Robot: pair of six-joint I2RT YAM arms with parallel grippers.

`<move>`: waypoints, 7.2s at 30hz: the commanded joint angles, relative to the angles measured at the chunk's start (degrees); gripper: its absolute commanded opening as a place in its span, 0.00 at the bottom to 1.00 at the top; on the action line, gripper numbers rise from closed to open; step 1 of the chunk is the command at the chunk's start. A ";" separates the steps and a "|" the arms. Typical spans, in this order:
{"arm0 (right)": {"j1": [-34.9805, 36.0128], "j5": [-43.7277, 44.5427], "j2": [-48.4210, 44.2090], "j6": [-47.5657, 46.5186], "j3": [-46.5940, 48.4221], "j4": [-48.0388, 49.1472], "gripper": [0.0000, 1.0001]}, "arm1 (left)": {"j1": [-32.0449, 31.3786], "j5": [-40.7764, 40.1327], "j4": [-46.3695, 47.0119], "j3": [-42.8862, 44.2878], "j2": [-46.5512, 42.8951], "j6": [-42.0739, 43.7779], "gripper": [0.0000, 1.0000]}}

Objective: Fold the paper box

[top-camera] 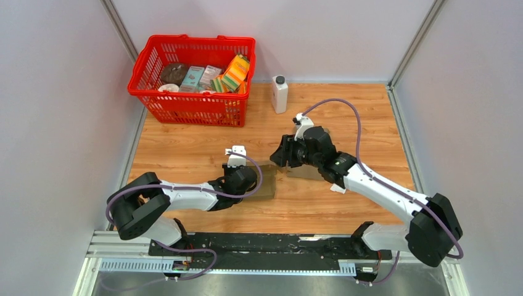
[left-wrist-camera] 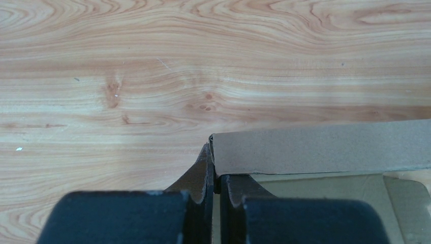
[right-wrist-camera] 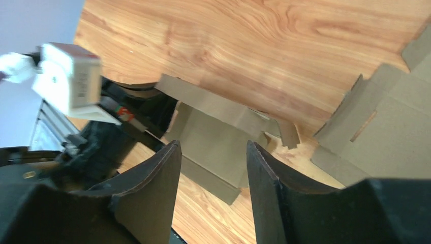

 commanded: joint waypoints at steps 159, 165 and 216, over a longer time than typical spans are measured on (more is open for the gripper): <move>10.33 12.69 16.03 12.68 -10.74 17.62 0.05 | -0.18 3.46 -6.36 -1.30 -3.44 -6.34 0.00; 9.37 17.96 19.04 14.56 -10.31 13.05 0.03 | -0.18 3.28 -6.45 -2.01 -4.14 -6.87 0.00; 12.18 12.78 13.23 21.75 -3.97 17.50 0.00 | -0.79 4.51 -6.54 -0.34 -4.14 -5.02 0.00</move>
